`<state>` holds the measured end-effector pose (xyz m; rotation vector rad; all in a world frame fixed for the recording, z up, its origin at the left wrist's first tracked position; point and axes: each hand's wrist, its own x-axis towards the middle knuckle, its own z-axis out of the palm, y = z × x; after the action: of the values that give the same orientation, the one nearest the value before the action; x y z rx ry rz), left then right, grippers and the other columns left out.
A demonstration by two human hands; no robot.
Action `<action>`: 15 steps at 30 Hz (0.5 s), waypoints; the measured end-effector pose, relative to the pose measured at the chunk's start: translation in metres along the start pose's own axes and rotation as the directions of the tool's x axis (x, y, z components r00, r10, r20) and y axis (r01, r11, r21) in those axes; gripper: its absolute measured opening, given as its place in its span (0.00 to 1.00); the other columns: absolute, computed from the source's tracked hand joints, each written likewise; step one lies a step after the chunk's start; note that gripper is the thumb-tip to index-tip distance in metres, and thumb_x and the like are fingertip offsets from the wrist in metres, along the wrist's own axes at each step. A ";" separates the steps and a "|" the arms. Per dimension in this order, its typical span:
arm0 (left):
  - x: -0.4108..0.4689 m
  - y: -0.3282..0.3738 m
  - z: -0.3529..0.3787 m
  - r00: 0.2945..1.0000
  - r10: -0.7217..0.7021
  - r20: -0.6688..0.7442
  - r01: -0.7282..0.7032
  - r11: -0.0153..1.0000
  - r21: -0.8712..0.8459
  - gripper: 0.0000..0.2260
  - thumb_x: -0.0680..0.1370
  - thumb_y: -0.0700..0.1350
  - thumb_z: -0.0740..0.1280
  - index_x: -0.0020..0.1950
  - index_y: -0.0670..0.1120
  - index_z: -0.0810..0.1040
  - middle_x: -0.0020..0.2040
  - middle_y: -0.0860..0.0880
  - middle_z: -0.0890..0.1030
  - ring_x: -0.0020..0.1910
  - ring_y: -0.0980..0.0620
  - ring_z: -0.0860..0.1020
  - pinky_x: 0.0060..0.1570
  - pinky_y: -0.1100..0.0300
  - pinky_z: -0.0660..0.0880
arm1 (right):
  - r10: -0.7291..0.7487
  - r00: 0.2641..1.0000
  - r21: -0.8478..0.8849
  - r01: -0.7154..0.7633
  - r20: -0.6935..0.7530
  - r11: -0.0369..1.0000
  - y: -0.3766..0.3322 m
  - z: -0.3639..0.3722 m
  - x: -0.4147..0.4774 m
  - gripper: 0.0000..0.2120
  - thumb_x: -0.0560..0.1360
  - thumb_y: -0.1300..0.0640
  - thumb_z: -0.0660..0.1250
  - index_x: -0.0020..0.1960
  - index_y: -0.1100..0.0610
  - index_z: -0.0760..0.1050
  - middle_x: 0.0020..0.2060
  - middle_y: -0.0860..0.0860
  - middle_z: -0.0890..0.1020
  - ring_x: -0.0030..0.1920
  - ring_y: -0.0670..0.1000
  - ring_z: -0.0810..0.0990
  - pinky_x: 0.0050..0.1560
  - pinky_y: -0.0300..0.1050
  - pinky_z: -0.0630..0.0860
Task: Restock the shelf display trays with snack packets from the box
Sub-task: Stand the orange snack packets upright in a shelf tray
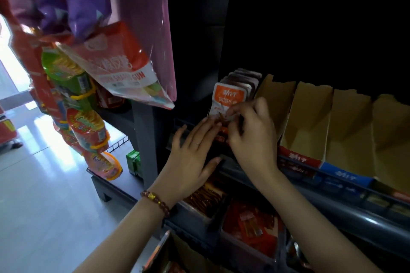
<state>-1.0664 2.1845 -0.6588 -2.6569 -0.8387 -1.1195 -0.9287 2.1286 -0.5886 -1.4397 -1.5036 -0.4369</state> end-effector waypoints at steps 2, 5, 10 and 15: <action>-0.003 0.002 -0.014 0.998 0.064 0.003 -0.063 0.998 -0.026 0.23 0.78 0.52 0.58 0.70 0.43 0.66 0.70 0.44 0.70 0.69 0.49 0.67 0.67 0.51 0.59 | -0.094 0.996 0.076 0.093 0.009 0.993 -0.007 -0.010 -0.009 0.04 0.75 0.63 0.62 0.46 0.62 0.76 0.45 0.54 0.72 0.41 0.49 0.73 0.35 0.42 0.72; -0.018 0.013 -0.045 0.986 0.149 0.076 -0.141 0.985 -0.100 0.17 0.78 0.48 0.58 0.61 0.41 0.74 0.55 0.43 0.79 0.53 0.49 0.74 0.53 0.58 0.66 | -0.317 0.941 0.035 0.316 0.115 0.948 -0.017 -0.031 -0.031 0.07 0.74 0.65 0.63 0.51 0.61 0.72 0.45 0.57 0.73 0.39 0.51 0.72 0.34 0.40 0.66; -0.094 0.029 -0.082 0.891 0.134 0.434 -0.028 0.970 -0.242 0.14 0.78 0.50 0.55 0.51 0.46 0.77 0.43 0.49 0.79 0.39 0.46 0.78 0.37 0.53 0.72 | -0.543 0.749 0.202 0.505 0.379 0.839 -0.031 -0.044 -0.097 0.10 0.71 0.65 0.62 0.50 0.57 0.65 0.42 0.58 0.75 0.42 0.52 0.70 0.40 0.43 0.66; -0.173 0.021 -0.095 0.756 0.138 0.640 -0.020 0.982 -0.189 0.15 0.76 0.52 0.53 0.48 0.49 0.78 0.38 0.51 0.80 0.34 0.47 0.78 0.32 0.57 0.72 | -0.542 0.479 0.376 0.402 0.691 0.835 -0.039 -0.014 -0.195 0.08 0.70 0.66 0.61 0.44 0.56 0.65 0.36 0.50 0.68 0.34 0.48 0.62 0.37 0.39 0.56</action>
<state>-1.2118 2.0596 -0.7094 -3.2402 -0.7175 -0.2068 -0.9919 2.0003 -0.7270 -1.0747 -2.6314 0.0478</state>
